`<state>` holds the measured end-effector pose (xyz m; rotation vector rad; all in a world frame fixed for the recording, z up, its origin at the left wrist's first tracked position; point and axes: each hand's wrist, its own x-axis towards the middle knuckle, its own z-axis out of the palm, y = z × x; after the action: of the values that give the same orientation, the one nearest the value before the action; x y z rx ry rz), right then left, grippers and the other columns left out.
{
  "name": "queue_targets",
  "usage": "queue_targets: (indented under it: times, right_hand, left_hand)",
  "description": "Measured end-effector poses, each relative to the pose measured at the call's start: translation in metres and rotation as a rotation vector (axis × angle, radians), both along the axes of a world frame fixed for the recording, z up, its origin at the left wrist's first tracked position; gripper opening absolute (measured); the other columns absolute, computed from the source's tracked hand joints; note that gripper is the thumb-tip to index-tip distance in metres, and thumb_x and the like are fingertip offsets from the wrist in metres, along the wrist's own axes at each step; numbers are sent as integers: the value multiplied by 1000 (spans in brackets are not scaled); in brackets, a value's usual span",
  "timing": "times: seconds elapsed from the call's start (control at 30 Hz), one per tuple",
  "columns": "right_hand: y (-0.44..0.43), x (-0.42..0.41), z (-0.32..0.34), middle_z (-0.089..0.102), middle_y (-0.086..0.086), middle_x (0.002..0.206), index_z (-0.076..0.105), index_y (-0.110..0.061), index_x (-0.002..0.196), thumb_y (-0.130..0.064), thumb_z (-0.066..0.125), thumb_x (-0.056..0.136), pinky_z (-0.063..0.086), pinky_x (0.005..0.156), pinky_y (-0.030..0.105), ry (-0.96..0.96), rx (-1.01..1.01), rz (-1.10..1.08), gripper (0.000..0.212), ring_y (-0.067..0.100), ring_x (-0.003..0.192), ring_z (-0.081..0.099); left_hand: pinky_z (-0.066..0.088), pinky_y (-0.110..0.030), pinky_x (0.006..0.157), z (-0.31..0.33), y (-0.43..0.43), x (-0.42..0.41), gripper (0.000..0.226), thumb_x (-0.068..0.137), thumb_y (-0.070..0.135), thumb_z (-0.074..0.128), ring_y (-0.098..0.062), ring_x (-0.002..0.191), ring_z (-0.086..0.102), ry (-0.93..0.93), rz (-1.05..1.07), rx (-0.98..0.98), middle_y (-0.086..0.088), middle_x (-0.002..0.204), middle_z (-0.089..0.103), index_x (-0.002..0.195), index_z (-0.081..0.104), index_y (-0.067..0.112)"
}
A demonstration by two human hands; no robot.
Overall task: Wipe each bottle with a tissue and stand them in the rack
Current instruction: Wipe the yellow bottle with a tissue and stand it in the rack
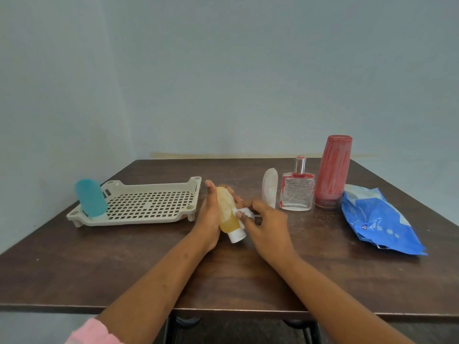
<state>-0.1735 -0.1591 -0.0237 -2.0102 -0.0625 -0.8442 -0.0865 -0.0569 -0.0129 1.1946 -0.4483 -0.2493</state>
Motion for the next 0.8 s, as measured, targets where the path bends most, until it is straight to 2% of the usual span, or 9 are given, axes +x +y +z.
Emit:
queue_targets:
  times: [0.13, 0.23, 0.3, 0.33, 0.43, 0.57, 0.7, 0.8]
  right_hand:
    - [-10, 6, -1, 67, -2, 83, 66, -14, 90, -16, 64, 87, 49, 68, 21, 53, -16, -100, 4, 6, 76, 60]
    - [-3, 3, 1, 66, -11, 90, 67, -13, 94, -12, 64, 87, 44, 70, 7, 1, -5, -53, 8, -5, 82, 60]
    - [0, 2, 2, 64, -15, 95, 68, -11, 97, -9, 63, 87, 42, 72, 3, -19, 14, 2, 11, -14, 87, 57]
    - [-2, 4, 1, 66, -14, 95, 68, -10, 96, -9, 63, 87, 43, 71, 4, -8, 13, 2, 10, -11, 87, 58]
    - [-11, 9, -1, 69, -2, 87, 68, -10, 91, -12, 63, 87, 46, 67, 13, 33, -6, -71, 7, 4, 81, 61]
    - [-5, 8, -2, 68, -9, 89, 69, -11, 95, -11, 63, 87, 43, 70, 5, -8, 27, -24, 10, -4, 85, 60]
    - [-8, 8, 1, 68, -10, 86, 68, -15, 92, -10, 64, 87, 45, 69, 8, -16, 59, -28, 8, -1, 83, 61]
    - [0, 2, 2, 66, -15, 93, 68, -16, 93, -10, 64, 87, 47, 72, 10, -61, 89, 24, 9, -2, 89, 62]
  left_hand:
    - [51, -42, 87, 1, -1, -1, 68, 91, 67, 16, -19, 75, 67, -23, 46, 45, -4, 76, 71, 82, 58, 14]
    - [52, -38, 80, 1, 0, -3, 69, 83, 71, 19, -18, 73, 66, -21, 11, 32, -3, 73, 70, 83, 57, 14]
    - [52, -33, 71, 1, 1, -2, 69, 82, 71, 18, -15, 68, 66, -17, -6, 23, 0, 70, 69, 83, 55, 13]
    - [53, -33, 71, 2, 1, -2, 69, 85, 70, 16, -15, 68, 67, -11, -12, 19, -1, 71, 70, 83, 55, 13]
    - [54, -41, 82, 2, 0, -2, 70, 85, 70, 16, -22, 79, 70, -3, -17, 33, -8, 84, 73, 82, 57, 13]
    - [55, -39, 80, 2, 1, -2, 71, 79, 73, 19, -22, 82, 69, 22, -29, 32, -8, 89, 73, 84, 57, 12]
    - [55, -39, 80, 2, -1, -1, 71, 90, 67, 13, -21, 81, 70, 23, 8, 53, -5, 88, 73, 82, 58, 13]
    - [54, -35, 77, 2, -1, 0, 73, 91, 68, 12, -19, 76, 68, 32, -5, 51, -6, 84, 69, 81, 59, 13]
